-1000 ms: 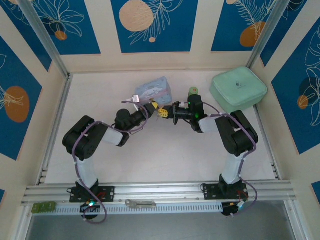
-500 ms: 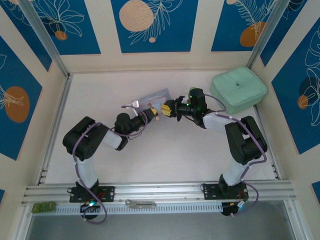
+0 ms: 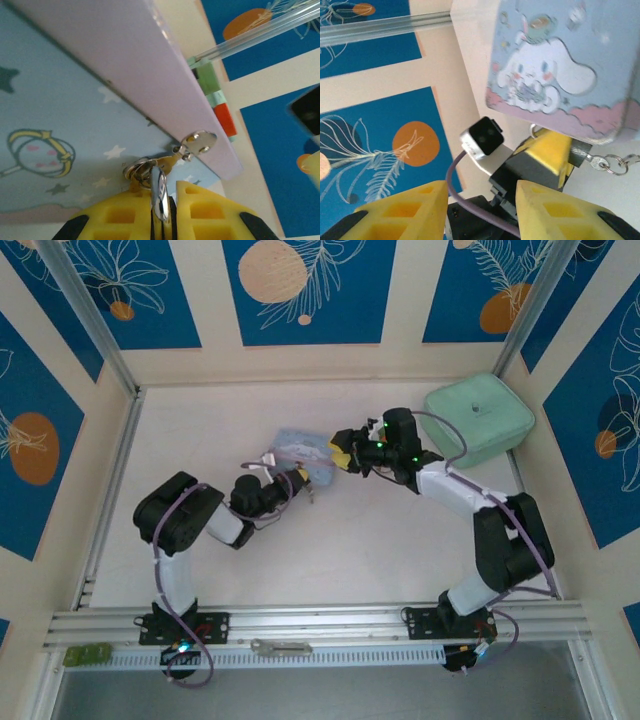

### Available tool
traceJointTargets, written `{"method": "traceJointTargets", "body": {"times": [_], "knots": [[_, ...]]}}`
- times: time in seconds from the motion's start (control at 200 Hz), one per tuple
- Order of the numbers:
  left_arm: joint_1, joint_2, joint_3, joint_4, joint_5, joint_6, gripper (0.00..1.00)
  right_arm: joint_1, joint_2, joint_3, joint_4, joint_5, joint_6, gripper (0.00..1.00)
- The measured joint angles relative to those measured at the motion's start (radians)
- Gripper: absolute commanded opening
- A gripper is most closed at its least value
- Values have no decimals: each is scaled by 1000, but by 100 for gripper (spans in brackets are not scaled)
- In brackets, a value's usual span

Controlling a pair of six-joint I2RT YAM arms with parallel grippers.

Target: Unlock a padlock with a key

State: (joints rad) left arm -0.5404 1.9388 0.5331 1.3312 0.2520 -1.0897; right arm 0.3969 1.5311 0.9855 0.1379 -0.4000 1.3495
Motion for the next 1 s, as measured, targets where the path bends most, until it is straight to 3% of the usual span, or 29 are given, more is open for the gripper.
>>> {"method": "traceJointTargets", "body": {"times": [0.275, 0.35, 0.41, 0.48, 0.575, 0.63, 0.87, 1.0], "knots": [[0, 18, -79, -21, -50, -5, 0, 16, -69, 10, -172, 137, -194, 42], [0, 16, -86, -40, -63, -9, 7, 18, -69, 10, -200, 160, -224, 43], [-1, 2, -93, -65, -75, -10, 16, 22, -69, 10, -214, 179, -245, 43], [-2, -26, -100, -101, -90, -10, 38, 29, -69, 10, -225, 201, -272, 45], [-6, -82, -106, -148, -113, -13, 60, 54, -69, 10, -246, 235, -317, 47], [-6, -110, -110, -171, -124, -22, 68, 75, -69, 14, -268, 259, -349, 48], [-7, -264, -132, -365, -186, -8, 70, 154, -68, 63, -327, 333, -474, 49], [-7, -352, -117, -509, -212, 50, 62, 168, -63, 66, -338, 348, -498, 49]]}}
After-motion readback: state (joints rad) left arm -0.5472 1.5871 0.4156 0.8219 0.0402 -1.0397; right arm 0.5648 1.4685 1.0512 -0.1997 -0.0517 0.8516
